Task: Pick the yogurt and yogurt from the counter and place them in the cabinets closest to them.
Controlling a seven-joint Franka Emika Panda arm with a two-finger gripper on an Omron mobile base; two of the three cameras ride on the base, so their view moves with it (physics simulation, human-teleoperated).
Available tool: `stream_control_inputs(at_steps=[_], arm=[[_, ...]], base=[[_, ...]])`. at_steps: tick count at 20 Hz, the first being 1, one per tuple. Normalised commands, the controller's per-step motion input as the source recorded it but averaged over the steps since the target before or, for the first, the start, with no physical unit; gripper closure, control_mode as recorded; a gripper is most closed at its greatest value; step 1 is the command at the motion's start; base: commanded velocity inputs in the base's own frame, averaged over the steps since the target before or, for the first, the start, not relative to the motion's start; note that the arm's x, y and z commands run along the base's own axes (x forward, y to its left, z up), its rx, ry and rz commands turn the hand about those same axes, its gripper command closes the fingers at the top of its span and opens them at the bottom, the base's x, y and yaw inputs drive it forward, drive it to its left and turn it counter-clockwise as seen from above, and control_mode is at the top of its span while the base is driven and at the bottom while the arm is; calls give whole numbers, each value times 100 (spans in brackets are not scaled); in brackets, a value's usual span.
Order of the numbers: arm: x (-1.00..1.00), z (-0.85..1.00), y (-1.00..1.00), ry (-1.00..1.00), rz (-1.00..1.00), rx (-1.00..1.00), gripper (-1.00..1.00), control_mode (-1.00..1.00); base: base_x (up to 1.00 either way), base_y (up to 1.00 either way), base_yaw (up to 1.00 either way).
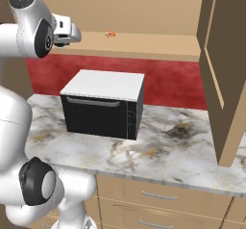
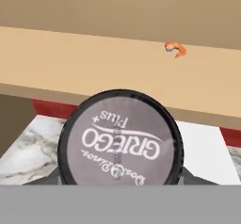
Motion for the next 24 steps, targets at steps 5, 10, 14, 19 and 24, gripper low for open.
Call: stream_control_inputs(at_steps=[5, 10, 14, 19, 24], arm=[[59, -12, 3, 0, -1, -1, 100, -100], [88, -4, 2, 0, -3, 0, 100, -100], [100, 0, 10, 0, -6, 1, 100, -100], [90, 0, 17, 0, -7, 1, -100, -100], [24, 6, 4, 0, -4, 4, -100, -100]], base=[[0, 0, 0], [0, 0, 0], [0, 0, 0], [0, 0, 0], [0, 0, 0]])
